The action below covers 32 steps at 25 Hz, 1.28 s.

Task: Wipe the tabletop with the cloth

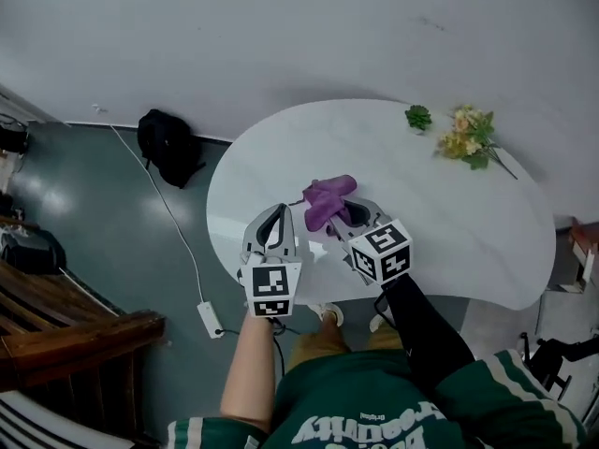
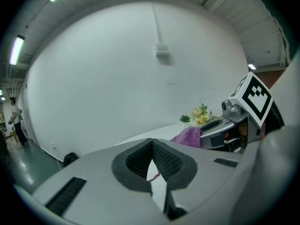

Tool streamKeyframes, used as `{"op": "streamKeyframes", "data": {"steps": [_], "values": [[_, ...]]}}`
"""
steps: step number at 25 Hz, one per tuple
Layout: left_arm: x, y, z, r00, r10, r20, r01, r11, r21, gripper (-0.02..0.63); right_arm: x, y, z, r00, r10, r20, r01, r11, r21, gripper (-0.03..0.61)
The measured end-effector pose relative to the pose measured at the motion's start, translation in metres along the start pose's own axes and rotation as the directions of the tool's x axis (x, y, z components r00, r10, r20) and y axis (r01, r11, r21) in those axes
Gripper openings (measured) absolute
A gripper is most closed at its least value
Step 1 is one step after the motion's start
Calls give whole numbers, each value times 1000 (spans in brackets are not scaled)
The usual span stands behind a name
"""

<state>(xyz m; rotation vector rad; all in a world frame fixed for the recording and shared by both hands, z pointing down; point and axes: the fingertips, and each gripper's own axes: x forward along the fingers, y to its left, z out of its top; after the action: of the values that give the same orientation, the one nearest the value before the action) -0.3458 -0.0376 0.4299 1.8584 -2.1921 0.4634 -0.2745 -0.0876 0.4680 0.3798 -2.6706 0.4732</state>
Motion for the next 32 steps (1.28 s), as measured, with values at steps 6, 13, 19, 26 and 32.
{"op": "streamKeyframes", "data": {"steps": [6,13,19,26,32], "values": [[50,-130,30,988,-154,2,154,987,57,0,-106,-105,-23,987,-160,14,159,987,33,74],[89,-300,64,944,-329,4,326,937,128,0,-260,-220,-66,938,-346,17,342,933,113,74],[115,-441,82,886,-464,-3,457,871,181,0,-388,-312,-109,851,-525,-5,518,840,164,74],[122,-593,95,794,-608,-6,594,772,226,0,-522,-383,-161,724,-688,-46,681,703,205,75],[110,-703,93,691,-722,-35,703,660,267,0,-624,-415,-212,584,-800,-139,807,555,199,76]]}}
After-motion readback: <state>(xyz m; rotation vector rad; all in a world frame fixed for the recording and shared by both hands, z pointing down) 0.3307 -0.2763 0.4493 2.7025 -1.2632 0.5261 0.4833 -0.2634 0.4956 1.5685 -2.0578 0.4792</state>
